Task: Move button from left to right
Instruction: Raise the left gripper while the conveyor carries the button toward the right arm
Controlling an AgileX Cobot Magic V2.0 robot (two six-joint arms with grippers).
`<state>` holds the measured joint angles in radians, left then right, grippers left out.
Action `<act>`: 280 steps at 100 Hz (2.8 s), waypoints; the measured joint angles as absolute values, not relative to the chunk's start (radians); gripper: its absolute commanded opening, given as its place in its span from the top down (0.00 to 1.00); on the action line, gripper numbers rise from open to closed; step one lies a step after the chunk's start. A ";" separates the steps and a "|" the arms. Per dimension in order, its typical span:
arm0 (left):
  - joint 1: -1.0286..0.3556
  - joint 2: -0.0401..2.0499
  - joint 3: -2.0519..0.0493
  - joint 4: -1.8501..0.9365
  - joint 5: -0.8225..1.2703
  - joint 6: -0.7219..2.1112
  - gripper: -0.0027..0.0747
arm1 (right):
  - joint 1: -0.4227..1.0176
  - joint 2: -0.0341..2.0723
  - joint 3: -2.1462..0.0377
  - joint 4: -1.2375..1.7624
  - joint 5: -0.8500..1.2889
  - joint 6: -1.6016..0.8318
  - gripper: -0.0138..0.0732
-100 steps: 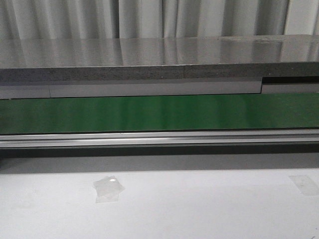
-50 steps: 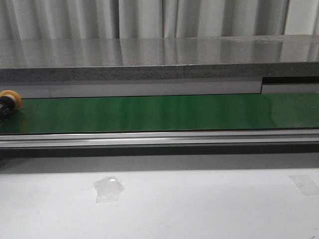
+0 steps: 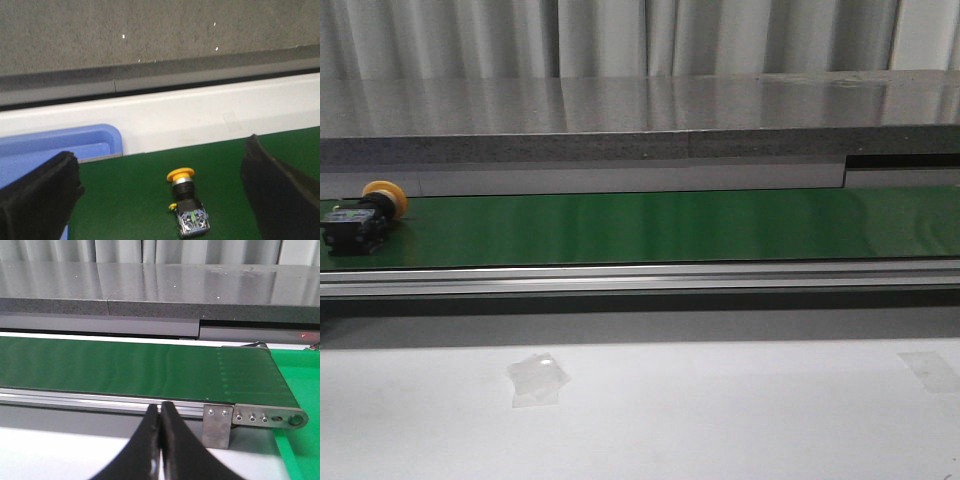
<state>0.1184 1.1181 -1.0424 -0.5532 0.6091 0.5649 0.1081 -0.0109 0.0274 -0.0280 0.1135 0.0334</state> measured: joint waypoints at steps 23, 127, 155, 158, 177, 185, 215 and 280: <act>-0.027 0.893 -0.825 -0.560 0.352 0.578 0.15 | 0.108 -0.011 0.027 -0.028 0.113 0.033 0.92; -0.086 0.473 -0.388 -0.567 0.095 0.581 0.43 | 0.108 -0.011 0.027 -0.028 0.113 0.033 0.92; -0.086 0.473 -0.388 -0.570 0.086 0.581 0.95 | 0.108 -0.011 0.027 -0.028 0.108 0.033 0.92; -0.086 0.473 -0.388 -0.570 0.086 0.581 0.99 | 0.108 -0.011 0.027 -0.028 0.104 0.033 0.92; -0.086 0.473 -0.388 -0.570 0.086 0.581 0.99 | 0.108 -0.011 0.027 -0.026 0.020 0.033 0.92; -0.086 0.473 -0.388 -0.570 0.086 0.581 0.99 | 0.108 -0.011 0.027 -0.024 -0.017 0.033 0.92; -0.086 0.473 -0.388 -0.570 0.084 0.581 0.99 | 0.108 0.045 -0.188 -0.022 0.124 0.033 0.92; -0.086 0.473 -0.388 -0.570 0.084 0.581 0.99 | 0.108 0.834 -0.850 0.017 0.762 0.033 0.92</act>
<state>-0.0859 0.4730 -0.3885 -0.5696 0.0840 0.5813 0.1081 0.8343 -0.8499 0.0165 0.7620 0.0334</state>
